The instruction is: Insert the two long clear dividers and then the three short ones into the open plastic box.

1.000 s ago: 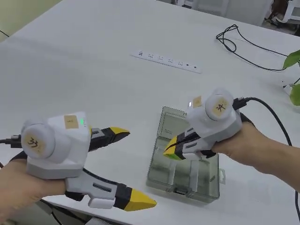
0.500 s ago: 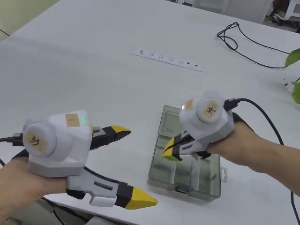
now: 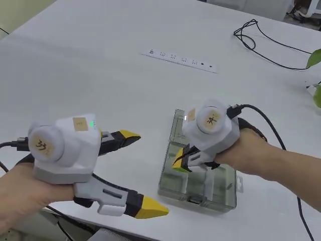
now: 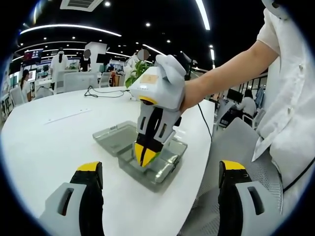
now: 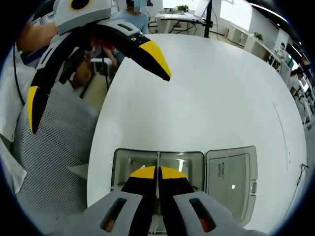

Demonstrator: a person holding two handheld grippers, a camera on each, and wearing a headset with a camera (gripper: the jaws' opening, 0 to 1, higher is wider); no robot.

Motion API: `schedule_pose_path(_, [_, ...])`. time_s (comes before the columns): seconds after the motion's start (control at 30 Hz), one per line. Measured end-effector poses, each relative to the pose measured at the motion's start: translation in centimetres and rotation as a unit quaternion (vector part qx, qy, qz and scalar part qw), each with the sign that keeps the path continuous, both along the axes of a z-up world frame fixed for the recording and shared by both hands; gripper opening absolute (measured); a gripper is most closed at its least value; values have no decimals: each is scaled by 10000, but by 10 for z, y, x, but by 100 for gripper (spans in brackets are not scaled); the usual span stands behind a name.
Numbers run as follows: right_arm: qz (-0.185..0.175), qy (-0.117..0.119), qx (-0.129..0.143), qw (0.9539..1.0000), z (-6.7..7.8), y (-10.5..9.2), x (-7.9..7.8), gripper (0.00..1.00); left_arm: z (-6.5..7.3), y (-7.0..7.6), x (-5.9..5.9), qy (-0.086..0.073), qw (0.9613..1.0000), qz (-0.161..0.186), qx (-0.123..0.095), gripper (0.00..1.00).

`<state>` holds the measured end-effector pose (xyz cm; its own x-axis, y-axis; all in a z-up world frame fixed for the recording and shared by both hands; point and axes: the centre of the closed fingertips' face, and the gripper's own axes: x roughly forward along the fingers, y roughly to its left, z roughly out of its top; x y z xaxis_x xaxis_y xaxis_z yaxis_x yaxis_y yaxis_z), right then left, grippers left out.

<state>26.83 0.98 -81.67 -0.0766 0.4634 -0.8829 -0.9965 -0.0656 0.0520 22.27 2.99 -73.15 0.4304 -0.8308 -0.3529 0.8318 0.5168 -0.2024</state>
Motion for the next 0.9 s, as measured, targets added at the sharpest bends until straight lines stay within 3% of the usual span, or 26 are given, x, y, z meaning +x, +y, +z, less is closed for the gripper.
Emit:
schedule_pose_path(0.37, [-206, 63, 104, 9997, 2, 0, 0, 3, 2, -3, 1, -7, 10000, -28, 25, 100])
schedule_pose_path(0.5, [-474, 177, 401, 9979, 16, 4, 2, 7, 5, -2, 1, -20, 10000, -5, 21, 100])
schedule_pose_path(0.67, [-666, 138, 716, 9951, 37, 1, 7, 12, 6, -1, 1, -7, 10000, 36, 45, 100])
schedule_pose_path(0.9, [-1052, 190, 1187, 9872, 72, -18, 16, 17, 10, 0, 1, -20, 9999, 86, 69, 100])
